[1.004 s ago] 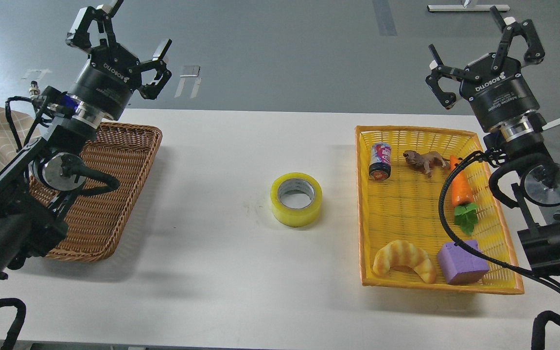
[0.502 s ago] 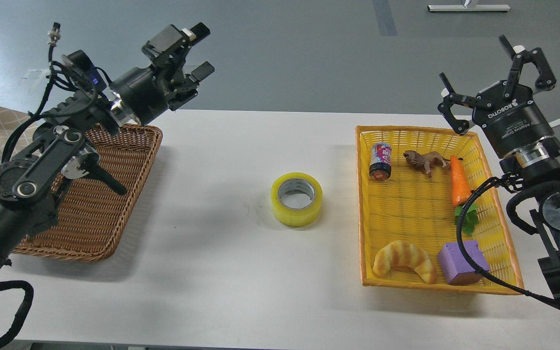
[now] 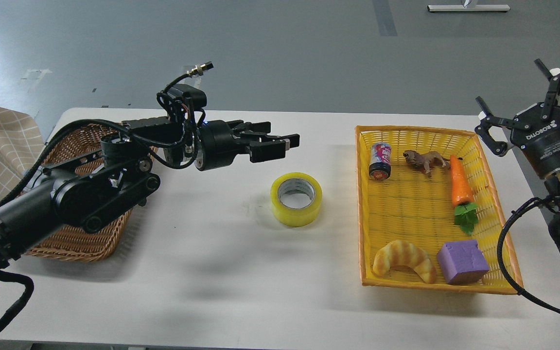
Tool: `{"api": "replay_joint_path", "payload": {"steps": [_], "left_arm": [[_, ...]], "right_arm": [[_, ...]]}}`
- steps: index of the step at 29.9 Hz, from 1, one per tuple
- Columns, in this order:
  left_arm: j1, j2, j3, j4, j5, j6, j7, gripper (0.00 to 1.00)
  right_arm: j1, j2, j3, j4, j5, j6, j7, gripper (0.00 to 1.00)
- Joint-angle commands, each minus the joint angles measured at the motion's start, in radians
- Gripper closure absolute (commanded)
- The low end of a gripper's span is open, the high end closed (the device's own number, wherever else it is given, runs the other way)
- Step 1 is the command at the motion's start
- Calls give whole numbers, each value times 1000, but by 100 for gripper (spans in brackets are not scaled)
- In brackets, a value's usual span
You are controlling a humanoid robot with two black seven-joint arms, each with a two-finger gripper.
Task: Place and transfer tape with both arms
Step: 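Reach the left gripper toward the tape roll on the table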
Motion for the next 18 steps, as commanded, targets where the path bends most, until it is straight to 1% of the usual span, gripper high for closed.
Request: {"api": "replay_joint_path", "payload": {"steps": [1,3,4,6,9,11,13,14,15,18], "left_arm": [[-67,0,159,18,25,0,143,2],[-90,-3,198,20,24,0,200,2],[-104,-16,222,20,18,-1,241,2],[-107,-29,229,21,11,-12,274,2],[-109,-49,229,28,10,-46,297,2],[-109,-69,227,31,2,-78,321,2],[-109,-100,227,31,-4,-121,378,2],[-109,-111,225,31,-7,-130,395,2],[-110,-124,221,32,-21,-145,421,2],[-127,-146,227,32,-76,-159,449,2]], "right_arm": [[-17,-8,12,-5,-2,0,1,0],[-19,-8,11,-6,-2,0,2,0],[-22,-10,11,-8,-2,0,2,0],[-27,-8,11,-6,-4,0,3,0],[-31,-8,11,-6,-4,0,3,0],[-31,-10,11,-8,-4,0,3,0],[-31,-8,11,-9,-7,0,3,0],[-31,-8,11,-11,-7,0,3,0],[-31,-8,11,-12,-7,0,3,0],[-31,-7,11,-12,-7,0,3,0]]}}
